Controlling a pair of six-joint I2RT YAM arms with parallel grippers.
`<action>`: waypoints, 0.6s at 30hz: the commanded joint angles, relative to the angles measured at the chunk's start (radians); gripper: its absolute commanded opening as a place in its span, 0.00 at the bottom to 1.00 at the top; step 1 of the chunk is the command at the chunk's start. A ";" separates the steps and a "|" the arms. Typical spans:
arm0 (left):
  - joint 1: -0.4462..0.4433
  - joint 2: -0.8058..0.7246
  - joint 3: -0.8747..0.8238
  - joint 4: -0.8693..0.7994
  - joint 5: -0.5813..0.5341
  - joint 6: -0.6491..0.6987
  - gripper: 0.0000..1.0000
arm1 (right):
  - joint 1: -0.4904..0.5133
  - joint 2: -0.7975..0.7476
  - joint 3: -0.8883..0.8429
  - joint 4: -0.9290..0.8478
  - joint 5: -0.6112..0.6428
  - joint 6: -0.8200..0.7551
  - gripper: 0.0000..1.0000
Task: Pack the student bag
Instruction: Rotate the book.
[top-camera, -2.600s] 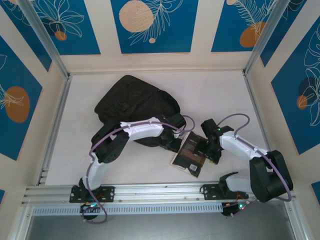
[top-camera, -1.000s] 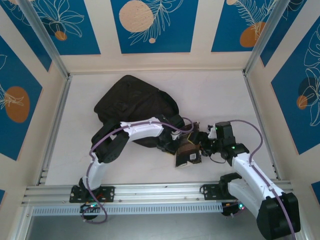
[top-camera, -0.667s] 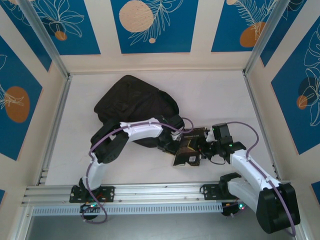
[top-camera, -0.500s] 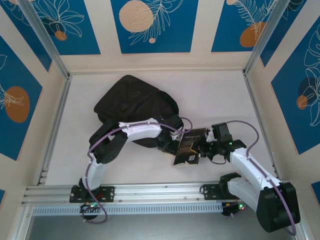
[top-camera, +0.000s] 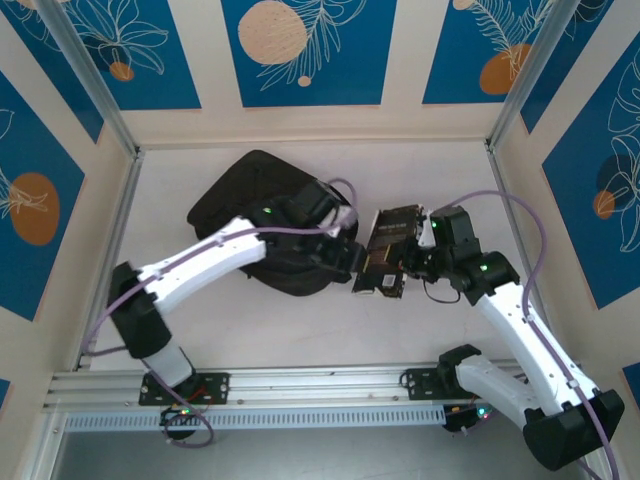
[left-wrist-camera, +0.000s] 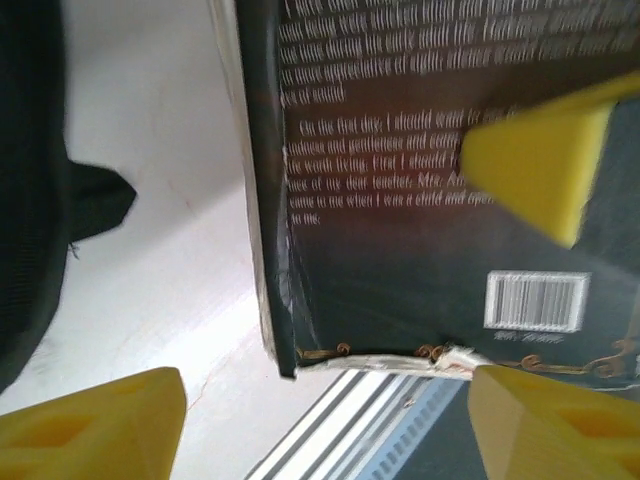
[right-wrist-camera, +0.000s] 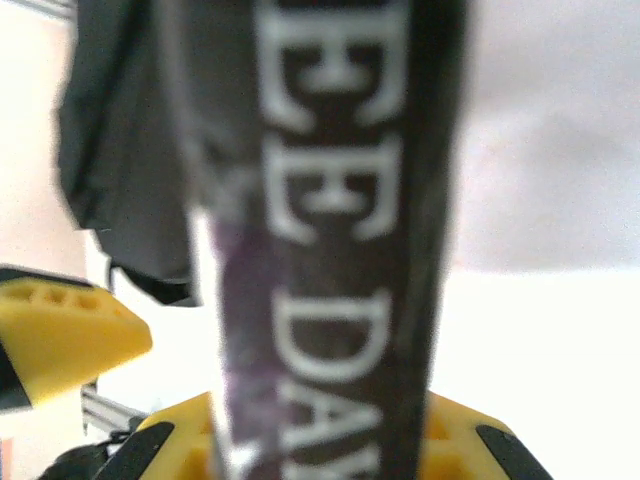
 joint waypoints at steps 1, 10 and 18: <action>0.080 -0.068 0.008 0.010 0.056 -0.032 0.85 | 0.015 -0.020 0.072 0.150 -0.204 -0.088 0.00; 0.221 -0.156 -0.035 0.090 0.286 -0.022 0.91 | 0.005 0.029 0.117 0.608 -0.691 0.047 0.00; 0.257 -0.253 -0.081 0.258 0.522 -0.042 0.89 | -0.009 0.046 0.080 0.820 -0.819 0.215 0.00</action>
